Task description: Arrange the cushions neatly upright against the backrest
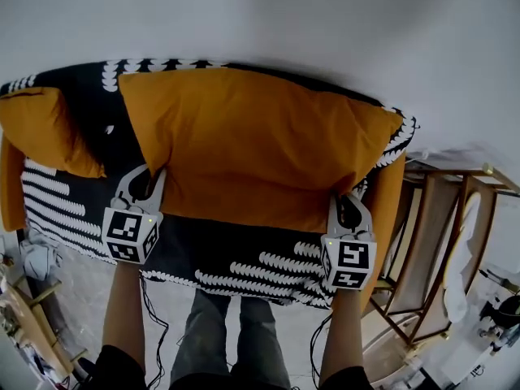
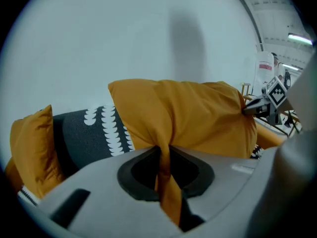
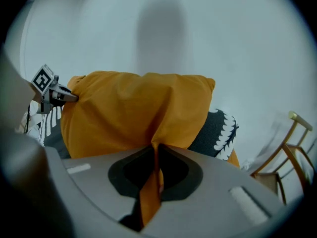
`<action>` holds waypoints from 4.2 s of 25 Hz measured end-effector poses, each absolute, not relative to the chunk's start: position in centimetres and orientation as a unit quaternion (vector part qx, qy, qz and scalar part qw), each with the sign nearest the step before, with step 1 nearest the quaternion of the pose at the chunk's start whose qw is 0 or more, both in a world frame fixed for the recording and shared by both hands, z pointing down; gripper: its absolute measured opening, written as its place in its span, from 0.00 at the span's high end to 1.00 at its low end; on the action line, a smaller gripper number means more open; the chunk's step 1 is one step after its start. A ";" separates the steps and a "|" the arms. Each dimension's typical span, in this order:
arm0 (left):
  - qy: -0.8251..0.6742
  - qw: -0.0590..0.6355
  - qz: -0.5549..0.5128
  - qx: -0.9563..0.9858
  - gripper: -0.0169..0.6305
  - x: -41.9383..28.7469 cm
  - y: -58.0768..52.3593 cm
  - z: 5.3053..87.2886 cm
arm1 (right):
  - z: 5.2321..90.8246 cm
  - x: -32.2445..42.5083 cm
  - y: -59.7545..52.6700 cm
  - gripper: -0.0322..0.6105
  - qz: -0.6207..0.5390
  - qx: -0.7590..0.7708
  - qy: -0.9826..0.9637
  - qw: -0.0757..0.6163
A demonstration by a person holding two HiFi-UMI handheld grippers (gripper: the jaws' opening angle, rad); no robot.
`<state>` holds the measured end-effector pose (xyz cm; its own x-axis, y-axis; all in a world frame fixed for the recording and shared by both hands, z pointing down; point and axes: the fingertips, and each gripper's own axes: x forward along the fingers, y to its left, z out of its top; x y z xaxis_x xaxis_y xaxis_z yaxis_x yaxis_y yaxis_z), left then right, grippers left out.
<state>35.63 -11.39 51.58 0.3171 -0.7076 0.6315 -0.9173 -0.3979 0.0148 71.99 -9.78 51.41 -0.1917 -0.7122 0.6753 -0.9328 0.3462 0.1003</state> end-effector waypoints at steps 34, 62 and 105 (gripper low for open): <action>-0.531 0.205 0.281 0.773 0.74 34.6 -8.1 48.4 | 46.8 71.8 -5.1 0.91 0.189 0.593 -0.725 0.295; -0.556 0.122 0.153 0.808 0.98 40.1 -1.5 21.8 | 20.1 68.8 0.4 0.95 0.118 0.595 -0.782 0.143; -0.541 0.047 0.067 0.837 0.98 41.3 0.6 5.8 | 6.8 68.2 2.2 0.95 0.043 0.596 -0.795 0.109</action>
